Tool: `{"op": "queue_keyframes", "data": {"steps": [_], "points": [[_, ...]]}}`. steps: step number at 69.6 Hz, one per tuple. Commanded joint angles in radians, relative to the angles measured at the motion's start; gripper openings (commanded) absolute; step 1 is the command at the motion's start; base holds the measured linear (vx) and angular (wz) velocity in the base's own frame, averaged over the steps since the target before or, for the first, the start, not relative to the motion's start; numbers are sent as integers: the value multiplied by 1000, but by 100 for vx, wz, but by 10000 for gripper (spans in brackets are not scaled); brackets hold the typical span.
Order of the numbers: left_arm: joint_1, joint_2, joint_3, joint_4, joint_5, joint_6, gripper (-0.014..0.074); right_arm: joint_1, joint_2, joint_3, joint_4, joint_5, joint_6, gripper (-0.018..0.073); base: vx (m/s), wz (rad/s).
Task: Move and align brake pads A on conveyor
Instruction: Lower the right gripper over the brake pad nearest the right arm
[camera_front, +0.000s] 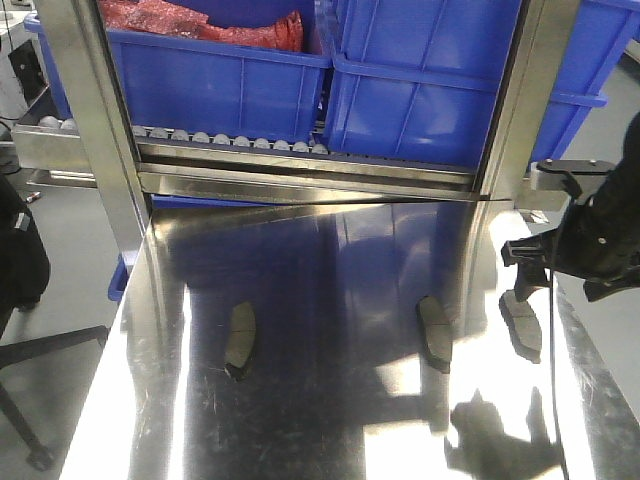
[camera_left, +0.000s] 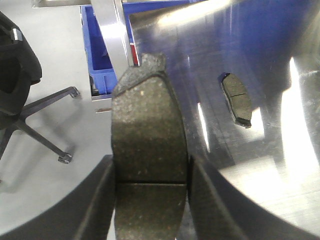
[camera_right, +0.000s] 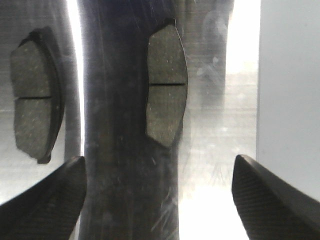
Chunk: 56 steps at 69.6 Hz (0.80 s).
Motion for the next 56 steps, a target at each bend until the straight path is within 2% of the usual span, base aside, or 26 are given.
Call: {"op": "queue_keyframes", "data": {"steps": [1, 56], "points": [[-6, -5, -21, 12, -70, -7, -6, -4, 14, -73, -20, -3, -14, 563, 0, 0], [-6, -5, -21, 12, -70, -7, -6, -4, 266, -150, -37, -78, -38, 563, 0, 0]]}}
